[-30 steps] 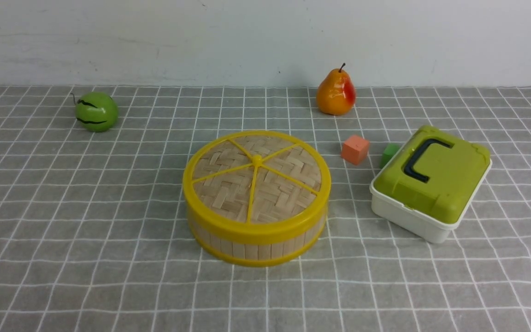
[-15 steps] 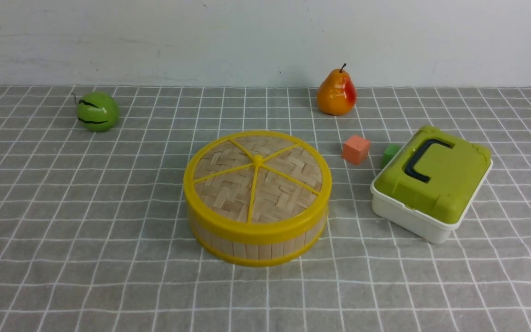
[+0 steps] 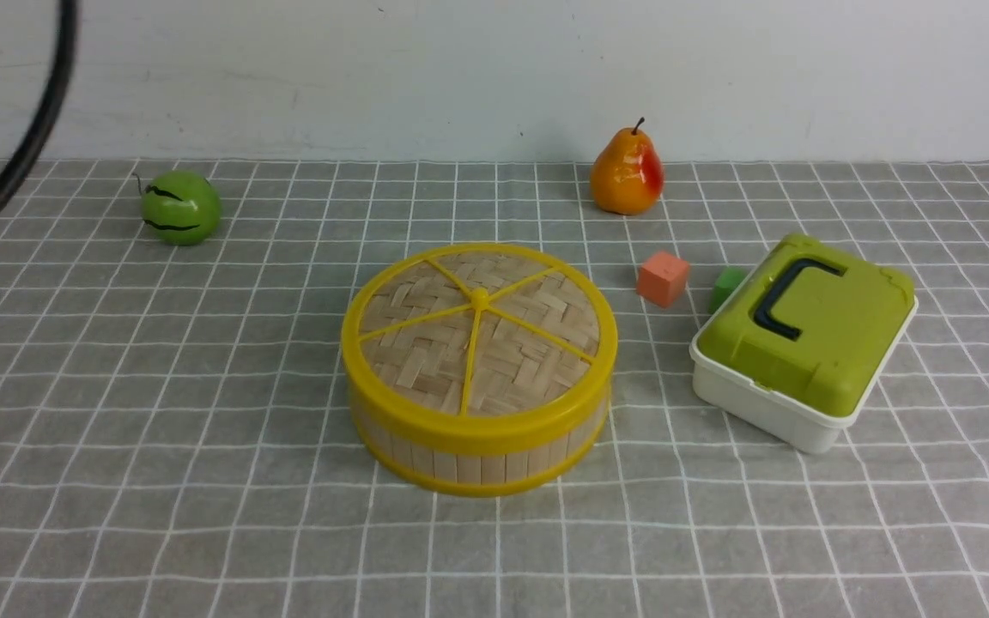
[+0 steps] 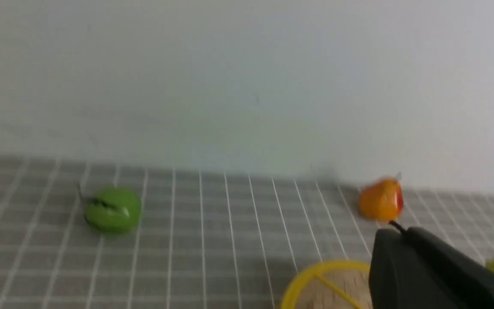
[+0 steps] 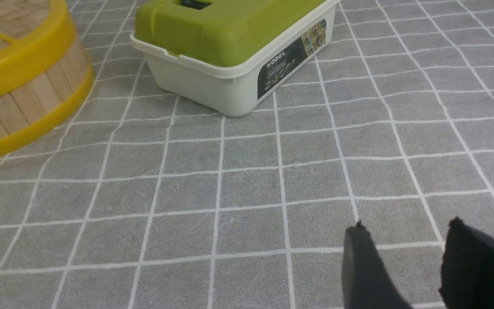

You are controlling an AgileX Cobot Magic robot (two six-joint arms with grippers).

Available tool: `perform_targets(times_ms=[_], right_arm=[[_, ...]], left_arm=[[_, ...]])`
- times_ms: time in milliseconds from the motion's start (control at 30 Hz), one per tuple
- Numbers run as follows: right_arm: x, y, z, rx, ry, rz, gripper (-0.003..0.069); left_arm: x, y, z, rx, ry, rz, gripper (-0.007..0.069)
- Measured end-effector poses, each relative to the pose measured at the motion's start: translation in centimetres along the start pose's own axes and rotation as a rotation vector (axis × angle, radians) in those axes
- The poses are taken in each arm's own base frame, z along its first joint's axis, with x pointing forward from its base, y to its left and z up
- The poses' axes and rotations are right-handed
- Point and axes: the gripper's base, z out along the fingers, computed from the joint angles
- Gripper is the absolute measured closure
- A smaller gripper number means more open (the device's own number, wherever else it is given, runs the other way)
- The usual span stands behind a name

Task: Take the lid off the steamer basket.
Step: Use the left arm to lift the lid of the steamer

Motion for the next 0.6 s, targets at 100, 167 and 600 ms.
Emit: perform_targets(times_ms=[100,167,600], right_arm=[[0.0,0.0,0.0,0.0,0.0,0.0,0.0418],[0.0,0.0,0.0,0.0,0.0,0.0,0.0418],[0.0,0.0,0.0,0.0,0.0,0.0,0.0418]], left_arm=[[-1.0,-0.6,4.0,0.068,0.188,0.009,0.0637],[-1.1,-1.5,6.3,0.124,0.303,0.036,0.0637],[6.8,-12.8,22.3,0.04,0.727,0.334,0.0633]])
